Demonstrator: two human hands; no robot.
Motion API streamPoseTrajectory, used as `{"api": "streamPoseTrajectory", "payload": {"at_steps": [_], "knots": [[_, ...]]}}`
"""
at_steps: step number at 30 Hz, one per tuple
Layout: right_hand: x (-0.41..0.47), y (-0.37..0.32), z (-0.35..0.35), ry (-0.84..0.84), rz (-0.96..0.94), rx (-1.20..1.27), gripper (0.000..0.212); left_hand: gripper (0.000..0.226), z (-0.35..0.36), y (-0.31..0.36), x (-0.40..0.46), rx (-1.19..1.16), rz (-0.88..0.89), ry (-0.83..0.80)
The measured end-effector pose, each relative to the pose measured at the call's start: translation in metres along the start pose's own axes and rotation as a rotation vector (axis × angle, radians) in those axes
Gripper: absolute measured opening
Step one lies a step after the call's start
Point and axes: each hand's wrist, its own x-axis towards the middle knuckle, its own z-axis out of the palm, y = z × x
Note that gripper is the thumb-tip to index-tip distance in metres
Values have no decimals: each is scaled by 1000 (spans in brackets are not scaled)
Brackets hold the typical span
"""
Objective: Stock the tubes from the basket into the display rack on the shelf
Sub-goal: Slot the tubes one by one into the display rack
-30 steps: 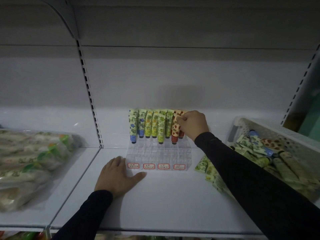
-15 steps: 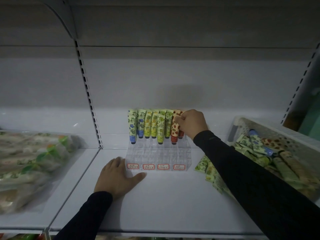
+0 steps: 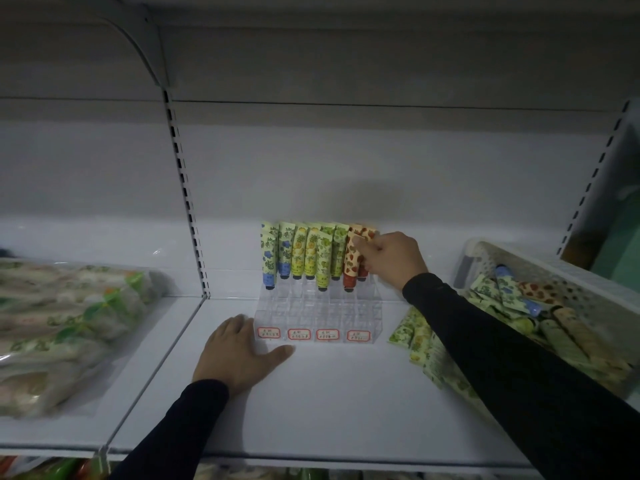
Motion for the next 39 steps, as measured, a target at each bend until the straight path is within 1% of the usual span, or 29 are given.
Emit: {"api": "streamPoseTrajectory", "payload": {"at_steps": [4, 9, 10, 11, 13, 14, 15, 17, 23, 26, 29, 31, 33, 35, 39], "knots": [[-4, 4, -6, 21, -11, -29, 62, 67, -5, 3, -3, -20, -12, -20], [-12, 9, -15, 7, -48, -72, 57, 55, -14, 9, -8, -125, -48, -6], [-16, 12, -19, -4, -56, -75, 54, 58, -17, 10, -10, -160, -66, 28], [-21, 16, -23, -16, -64, -72, 49, 65, -19, 10, -13, -197, -90, 75], [-33, 24, -35, -39, -76, -47, 38, 86, -27, 13, -21, -254, -141, 169], [-40, 28, -40, -50, -87, -46, 35, 93, -31, 15, -25, -270, -142, 202], [-45, 33, -46, -61, -96, -58, 34, 95, -35, 19, -28, -279, -116, 224], [-56, 44, -56, -79, -111, -108, 36, 89, -43, 33, -32, -294, -39, 229], [-89, 81, -80, -130, -35, -191, 40, 61, -39, 115, -31, -290, 227, 78], [-103, 95, -88, -173, -15, -239, 40, 57, -22, 157, -29, -292, 327, -25], [-117, 106, -93, -271, -26, -301, 40, 51, -4, 193, -32, -246, 390, -147], [-125, 113, -95, -292, -53, -326, 38, 43, 8, 214, -36, -212, 409, -213], [-131, 116, -98, -259, -100, -341, 34, 38, 17, 229, -37, -206, 382, -244], [-138, 116, -99, -240, -135, -331, 32, 33, 26, 238, -35, -215, 344, -251], [-155, 114, -94, -313, -165, -353, 32, 23, 32, 240, -33, -204, 305, -229]]}}
